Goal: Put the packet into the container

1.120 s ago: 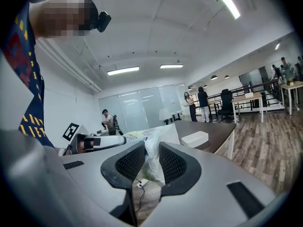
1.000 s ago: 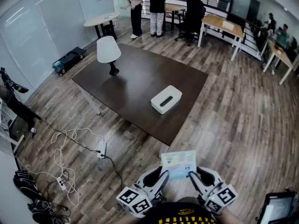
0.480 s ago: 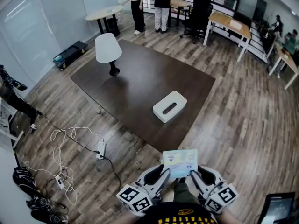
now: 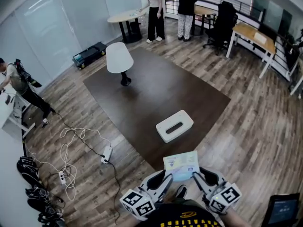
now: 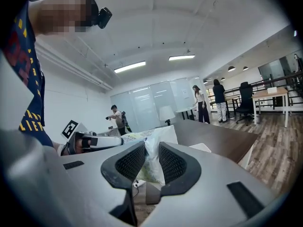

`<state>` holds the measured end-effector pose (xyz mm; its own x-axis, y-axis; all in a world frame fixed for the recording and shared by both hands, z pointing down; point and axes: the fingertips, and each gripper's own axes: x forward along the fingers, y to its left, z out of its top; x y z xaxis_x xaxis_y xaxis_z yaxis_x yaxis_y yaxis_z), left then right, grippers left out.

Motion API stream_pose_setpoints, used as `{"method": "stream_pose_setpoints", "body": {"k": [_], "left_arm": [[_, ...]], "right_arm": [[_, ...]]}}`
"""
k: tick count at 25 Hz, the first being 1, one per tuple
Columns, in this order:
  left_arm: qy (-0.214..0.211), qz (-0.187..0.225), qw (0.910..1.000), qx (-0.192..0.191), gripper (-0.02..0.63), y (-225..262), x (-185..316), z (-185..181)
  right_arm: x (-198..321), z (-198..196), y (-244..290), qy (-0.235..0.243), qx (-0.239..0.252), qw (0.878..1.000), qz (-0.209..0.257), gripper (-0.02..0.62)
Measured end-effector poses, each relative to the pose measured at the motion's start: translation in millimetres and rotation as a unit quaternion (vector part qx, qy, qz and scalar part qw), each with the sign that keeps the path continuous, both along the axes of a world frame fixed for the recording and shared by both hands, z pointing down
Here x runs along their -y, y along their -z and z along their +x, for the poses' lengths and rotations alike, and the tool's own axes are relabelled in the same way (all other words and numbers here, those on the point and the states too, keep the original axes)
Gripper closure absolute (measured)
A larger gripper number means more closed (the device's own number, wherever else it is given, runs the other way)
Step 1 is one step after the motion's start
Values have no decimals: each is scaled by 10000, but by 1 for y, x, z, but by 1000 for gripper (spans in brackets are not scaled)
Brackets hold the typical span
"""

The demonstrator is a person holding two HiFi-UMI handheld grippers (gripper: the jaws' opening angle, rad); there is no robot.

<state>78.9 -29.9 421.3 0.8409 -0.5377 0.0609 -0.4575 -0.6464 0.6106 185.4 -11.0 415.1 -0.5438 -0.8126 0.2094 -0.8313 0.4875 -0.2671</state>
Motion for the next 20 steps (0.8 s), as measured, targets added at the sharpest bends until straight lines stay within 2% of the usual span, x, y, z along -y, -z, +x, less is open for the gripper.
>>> {"method": "stream_pose_setpoints", "body": {"k": [4, 8, 14, 20], "left_arm": [[259, 26, 9997, -46, 499, -1, 16, 17], [366, 12, 9993, 71, 492, 3, 35, 24], [319, 59, 9994, 71, 482, -12, 82, 36], [27, 37, 9997, 220, 472, -21, 130, 42]], "right_arm": [[24, 18, -2, 360, -37, 9993, 0, 497], [50, 26, -3, 571, 21, 9984, 3, 497], [107, 38, -15, 658, 73, 9978, 14, 497], [163, 40, -16, 630, -3, 9980, -17, 497]]}}
